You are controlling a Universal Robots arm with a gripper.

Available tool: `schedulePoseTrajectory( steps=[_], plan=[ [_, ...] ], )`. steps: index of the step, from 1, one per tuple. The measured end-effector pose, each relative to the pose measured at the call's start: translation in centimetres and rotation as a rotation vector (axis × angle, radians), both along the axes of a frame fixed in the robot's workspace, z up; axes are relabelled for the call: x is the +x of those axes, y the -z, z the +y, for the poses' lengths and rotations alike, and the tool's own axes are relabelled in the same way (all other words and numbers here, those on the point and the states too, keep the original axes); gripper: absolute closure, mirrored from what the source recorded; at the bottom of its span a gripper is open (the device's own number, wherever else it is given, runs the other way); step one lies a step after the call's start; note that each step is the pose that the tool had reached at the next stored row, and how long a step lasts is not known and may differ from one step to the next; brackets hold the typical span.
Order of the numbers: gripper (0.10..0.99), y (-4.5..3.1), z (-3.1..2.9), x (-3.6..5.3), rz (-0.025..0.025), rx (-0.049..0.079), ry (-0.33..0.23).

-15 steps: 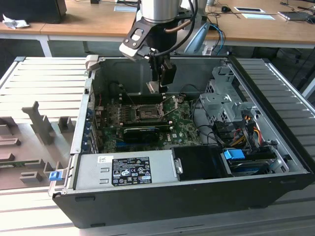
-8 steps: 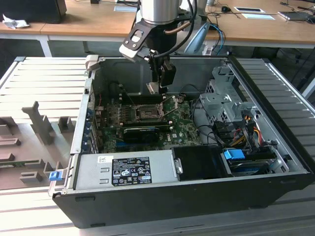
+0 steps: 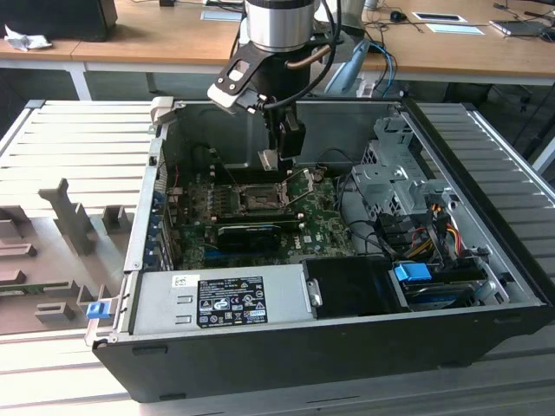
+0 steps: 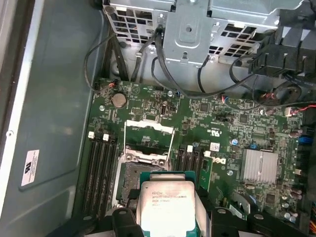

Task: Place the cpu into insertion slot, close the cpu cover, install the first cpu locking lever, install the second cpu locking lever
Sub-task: 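Place the cpu into insertion slot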

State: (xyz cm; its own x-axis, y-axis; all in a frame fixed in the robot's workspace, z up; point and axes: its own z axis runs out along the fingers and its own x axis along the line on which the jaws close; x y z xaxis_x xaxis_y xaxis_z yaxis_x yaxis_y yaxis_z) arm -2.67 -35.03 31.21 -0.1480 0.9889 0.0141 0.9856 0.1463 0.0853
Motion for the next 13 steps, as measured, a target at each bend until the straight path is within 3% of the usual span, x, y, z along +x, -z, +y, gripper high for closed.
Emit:
schedulePoseTrajectory(
  steps=[6,13],
  plan=[
    [0.561,0.95,0.00,0.00,0.0008,0.000,0.000],
    [0.561,1.36,0.00,0.00,0.0021,0.000,0.000]
  ],
)
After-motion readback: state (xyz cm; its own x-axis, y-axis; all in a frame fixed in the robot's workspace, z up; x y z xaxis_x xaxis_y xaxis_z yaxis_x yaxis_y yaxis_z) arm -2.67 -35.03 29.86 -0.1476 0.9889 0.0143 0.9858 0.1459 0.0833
